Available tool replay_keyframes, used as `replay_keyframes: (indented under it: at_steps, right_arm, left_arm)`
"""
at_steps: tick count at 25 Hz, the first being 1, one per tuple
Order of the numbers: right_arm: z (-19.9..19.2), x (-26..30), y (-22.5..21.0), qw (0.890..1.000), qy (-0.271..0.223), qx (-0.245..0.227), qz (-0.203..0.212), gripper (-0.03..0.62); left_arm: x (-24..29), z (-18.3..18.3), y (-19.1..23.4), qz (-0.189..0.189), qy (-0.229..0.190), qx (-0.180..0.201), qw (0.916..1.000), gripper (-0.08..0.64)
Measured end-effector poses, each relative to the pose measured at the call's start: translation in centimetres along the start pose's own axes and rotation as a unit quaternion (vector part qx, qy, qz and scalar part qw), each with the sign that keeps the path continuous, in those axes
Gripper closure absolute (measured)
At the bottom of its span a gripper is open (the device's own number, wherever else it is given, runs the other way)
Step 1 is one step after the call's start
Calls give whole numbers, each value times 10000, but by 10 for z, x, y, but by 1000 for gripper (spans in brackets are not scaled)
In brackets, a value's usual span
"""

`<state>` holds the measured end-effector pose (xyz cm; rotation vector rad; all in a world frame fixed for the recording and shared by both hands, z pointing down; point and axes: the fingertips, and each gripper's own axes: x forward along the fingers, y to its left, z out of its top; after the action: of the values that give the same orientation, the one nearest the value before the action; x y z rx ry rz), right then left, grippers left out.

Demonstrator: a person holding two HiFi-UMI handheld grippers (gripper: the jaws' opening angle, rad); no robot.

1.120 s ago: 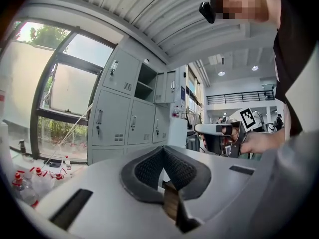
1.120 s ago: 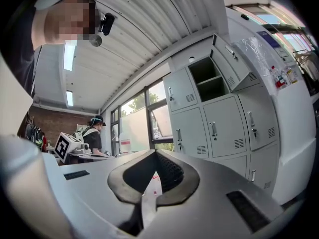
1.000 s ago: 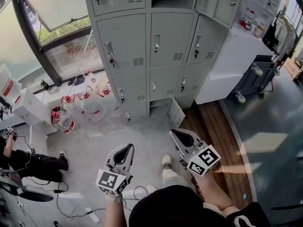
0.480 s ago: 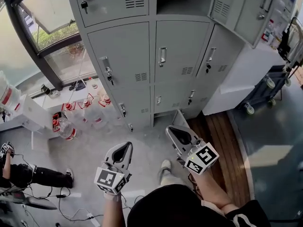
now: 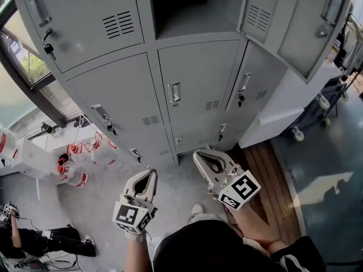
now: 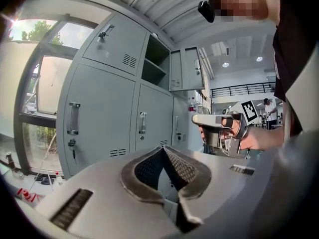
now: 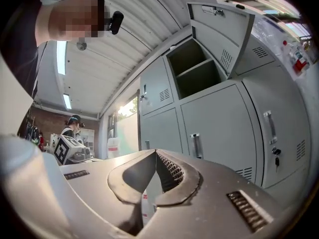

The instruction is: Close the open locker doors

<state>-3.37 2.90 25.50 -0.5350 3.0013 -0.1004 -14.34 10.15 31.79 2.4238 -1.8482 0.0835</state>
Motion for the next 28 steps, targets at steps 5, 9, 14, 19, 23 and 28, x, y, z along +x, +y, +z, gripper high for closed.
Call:
replay_keyframes:
  at_steps: [5, 9, 14, 19, 23, 28]
  right_arm:
    - [16, -8, -45, 9989, -120, -145, -437, 561]
    - [32, -19, -76, 9950, -262, -274, -924, 561]
    - [54, -38, -109, 9832, -393, -571, -1688, 561]
    - [78, -60, -139, 9635, -453, -860, -2495, 560]
    - [105, -86, -158, 9403, -612, -1064, -3174, 560]
    - [148, -119, -172, 9094, -987, -1280, -3833, 558]
  left_arm:
    - [45, 7, -3, -278, -19, 19, 9996, 543]
    - [76, 12, -7, -615, -50, 23, 9981, 543]
    - [115, 21, -8, -1156, -70, 80, 9932, 543]
    - [151, 28, -16, -1927, -38, 165, 9811, 543]
    - [175, 33, -30, -2564, -5, 272, 9662, 543]
    - [196, 44, -44, -3042, -83, 314, 9520, 543]
